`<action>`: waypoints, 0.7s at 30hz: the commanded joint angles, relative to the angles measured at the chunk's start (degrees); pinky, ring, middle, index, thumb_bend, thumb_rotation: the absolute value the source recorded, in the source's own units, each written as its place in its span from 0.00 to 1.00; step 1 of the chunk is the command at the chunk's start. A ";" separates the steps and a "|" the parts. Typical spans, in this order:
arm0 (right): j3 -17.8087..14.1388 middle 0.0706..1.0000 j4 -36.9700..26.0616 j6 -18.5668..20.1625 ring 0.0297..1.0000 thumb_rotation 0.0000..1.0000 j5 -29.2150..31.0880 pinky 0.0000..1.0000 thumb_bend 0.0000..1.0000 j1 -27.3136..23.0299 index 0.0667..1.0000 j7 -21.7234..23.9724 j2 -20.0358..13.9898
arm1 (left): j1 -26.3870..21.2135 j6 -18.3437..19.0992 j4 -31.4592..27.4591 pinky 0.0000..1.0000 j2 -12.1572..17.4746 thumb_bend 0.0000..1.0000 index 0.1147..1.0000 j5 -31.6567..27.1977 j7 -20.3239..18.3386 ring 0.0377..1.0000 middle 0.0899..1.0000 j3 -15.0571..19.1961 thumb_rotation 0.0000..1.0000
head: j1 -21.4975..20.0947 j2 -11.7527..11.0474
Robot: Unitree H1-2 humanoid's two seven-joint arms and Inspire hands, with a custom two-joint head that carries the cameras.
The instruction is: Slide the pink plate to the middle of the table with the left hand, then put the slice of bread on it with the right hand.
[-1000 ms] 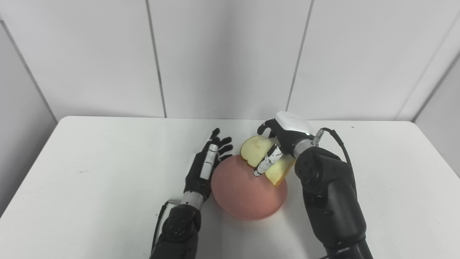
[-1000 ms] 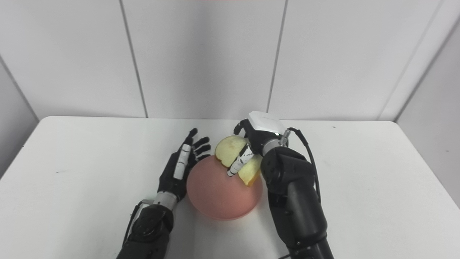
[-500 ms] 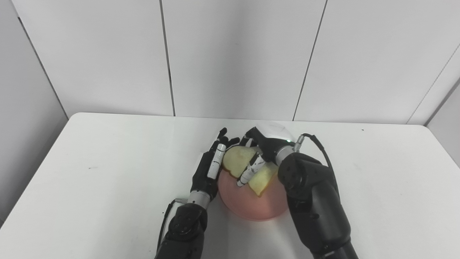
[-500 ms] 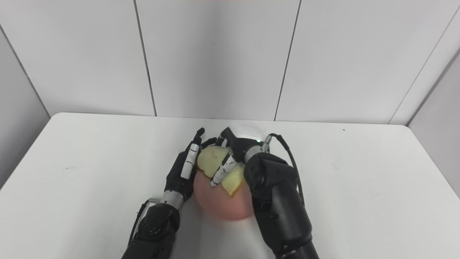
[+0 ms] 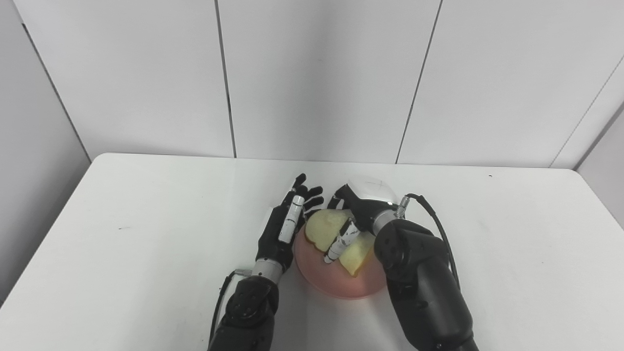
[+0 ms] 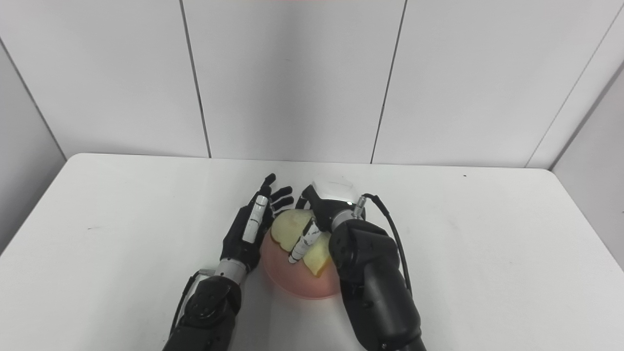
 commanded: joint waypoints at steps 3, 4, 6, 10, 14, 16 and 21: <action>0.30 0.43 -2.54 -0.40 0.17 0.00 -0.64 0.12 0.53 -2.10 0.46 -1.68 -0.21 | 2.26 3.30 1.07 0.76 0.47 0.80 0.92 -0.67 -0.30 0.80 0.81 0.49 0.88 | -0.12 0.14; 0.37 0.43 -2.58 -0.41 0.17 0.00 -0.70 0.12 0.53 -2.11 0.46 -1.67 -0.29 | 2.29 3.30 1.02 0.76 0.46 0.80 0.92 -0.69 -0.33 0.81 0.82 0.53 0.88 | -0.34 0.18; 0.60 0.43 -2.84 -0.42 0.18 0.00 -0.97 0.12 0.53 -2.06 0.46 -1.70 -0.50 | 2.27 3.56 0.96 0.76 0.36 0.81 0.92 -0.99 -0.34 0.81 0.82 0.78 0.87 | -0.39 0.23; 0.84 0.43 -3.68 -0.41 0.19 0.00 -1.89 0.13 0.53 -1.57 0.46 -1.15 -0.68 | 2.32 3.48 0.79 0.76 0.35 0.79 0.92 -1.10 -0.42 0.80 0.81 0.84 0.87 | -0.56 0.29; 1.41 0.44 -3.98 -0.39 0.30 0.00 -1.86 0.21 0.56 -0.38 0.67 -2.38 -0.93 | 2.43 3.50 0.53 0.77 0.37 0.80 0.92 -1.50 -0.77 0.81 0.81 0.85 0.87 | -0.76 0.44; 1.37 0.59 -4.06 -0.39 0.42 0.10 -2.51 0.29 0.78 0.19 0.71 -2.41 -0.74 | 2.51 3.51 0.34 0.77 0.32 0.80 0.92 -1.99 -1.04 0.80 0.80 0.97 0.87 | -0.83 0.52; 1.97 0.83 -3.99 -0.38 0.74 0.22 -4.50 0.56 0.94 1.20 0.78 -1.70 -0.83 | 2.78 3.88 -0.34 0.75 0.34 0.79 0.92 -2.66 -1.59 0.80 0.81 1.13 0.86 | -0.99 0.72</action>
